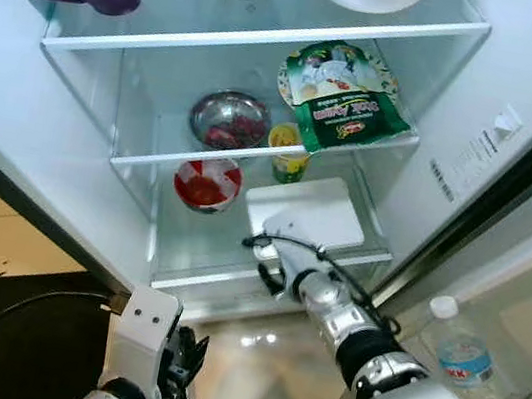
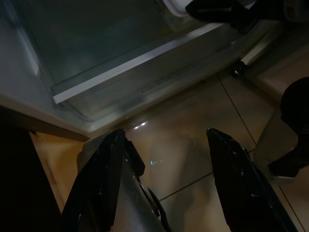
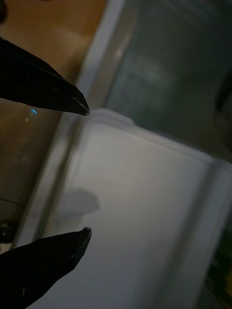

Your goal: Restocking fridge

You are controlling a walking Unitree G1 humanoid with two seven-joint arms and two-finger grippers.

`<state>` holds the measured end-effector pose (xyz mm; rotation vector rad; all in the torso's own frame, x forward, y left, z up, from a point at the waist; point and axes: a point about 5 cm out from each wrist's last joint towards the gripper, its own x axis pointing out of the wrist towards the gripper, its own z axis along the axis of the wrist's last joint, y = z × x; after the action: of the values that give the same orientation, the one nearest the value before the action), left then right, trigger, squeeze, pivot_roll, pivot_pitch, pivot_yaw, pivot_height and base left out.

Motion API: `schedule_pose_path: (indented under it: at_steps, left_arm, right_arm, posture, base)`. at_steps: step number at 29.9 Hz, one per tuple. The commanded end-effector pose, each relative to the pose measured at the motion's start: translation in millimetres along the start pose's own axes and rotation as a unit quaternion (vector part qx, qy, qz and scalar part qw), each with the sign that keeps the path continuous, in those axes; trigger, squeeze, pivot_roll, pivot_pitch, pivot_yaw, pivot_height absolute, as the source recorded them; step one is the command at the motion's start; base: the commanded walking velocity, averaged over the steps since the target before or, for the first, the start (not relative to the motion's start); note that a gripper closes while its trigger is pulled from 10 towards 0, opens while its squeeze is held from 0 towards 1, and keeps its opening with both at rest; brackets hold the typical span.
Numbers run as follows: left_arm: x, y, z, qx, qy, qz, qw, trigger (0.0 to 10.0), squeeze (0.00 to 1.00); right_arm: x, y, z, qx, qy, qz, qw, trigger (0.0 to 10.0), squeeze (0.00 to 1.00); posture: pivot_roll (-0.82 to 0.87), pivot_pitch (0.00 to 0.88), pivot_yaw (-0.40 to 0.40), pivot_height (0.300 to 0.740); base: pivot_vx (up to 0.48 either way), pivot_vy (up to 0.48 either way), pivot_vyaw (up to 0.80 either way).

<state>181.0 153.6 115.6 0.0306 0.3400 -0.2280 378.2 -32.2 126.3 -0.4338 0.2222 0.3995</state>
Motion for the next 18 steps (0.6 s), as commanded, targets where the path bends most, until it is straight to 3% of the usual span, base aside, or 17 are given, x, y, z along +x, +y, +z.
schedule_pose_path:
  at_steps: [1, 7, 14, 16, 18]
  left_arm:
    - [-6.5, 6.0, -6.5, 0.007, 0.022, 0.013, 1.0, 10.0, 0.0]
    - [-5.6, 6.0, -7.0, 0.005, 0.022, 0.014, 1.0, 10.0, 0.0]
    - [8.7, -1.4, -6.7, -0.003, 0.011, 0.002, 1.0, 10.0, 0.0]
    - [14.9, -1.1, -5.4, -0.003, 0.004, 0.0, 1.0, 10.0, 0.0]
    - [22.6, 3.0, -2.7, -0.003, -0.005, 0.002, 1.0, 10.0, 0.0]
  right_arm:
    - [-0.7, -3.1, -7.7, 0.026, 0.019, -0.029, 0.999, 10.0, 0.0]
    - [-0.2, -15.6, 1.0, 0.069, -0.006, -0.039, 0.997, 10.0, 0.0]
    - [-5.5, -30.2, -8.2, 0.092, -0.049, -0.047, 0.993, 10.0, 0.0]
    - [-10.7, -35.5, -3.5, 0.111, -0.11, -0.04, 0.987, 10.0, 0.0]
    - [-21.8, -40.9, -1.0, 0.182, -0.171, -0.032, 0.968, 10.0, 0.0]
  posture:
    - [0.31, 0.456, 0.027, 0.497]
    - [0.29, 0.452, 0.023, 0.497]
    - [0.2, 0.398, 0.005, 0.497]
    - [0.17, 0.375, 0.004, 0.497]
    - [0.13, 0.342, 0.009, 0.497]
  base:
    - [0.0, 0.0, 0.0]
    - [0.0, 0.0, 0.0]
    - [0.0, 0.0, 0.0]
    - [0.0, 0.0, 0.0]
    - [0.0, 0.0, 0.0]
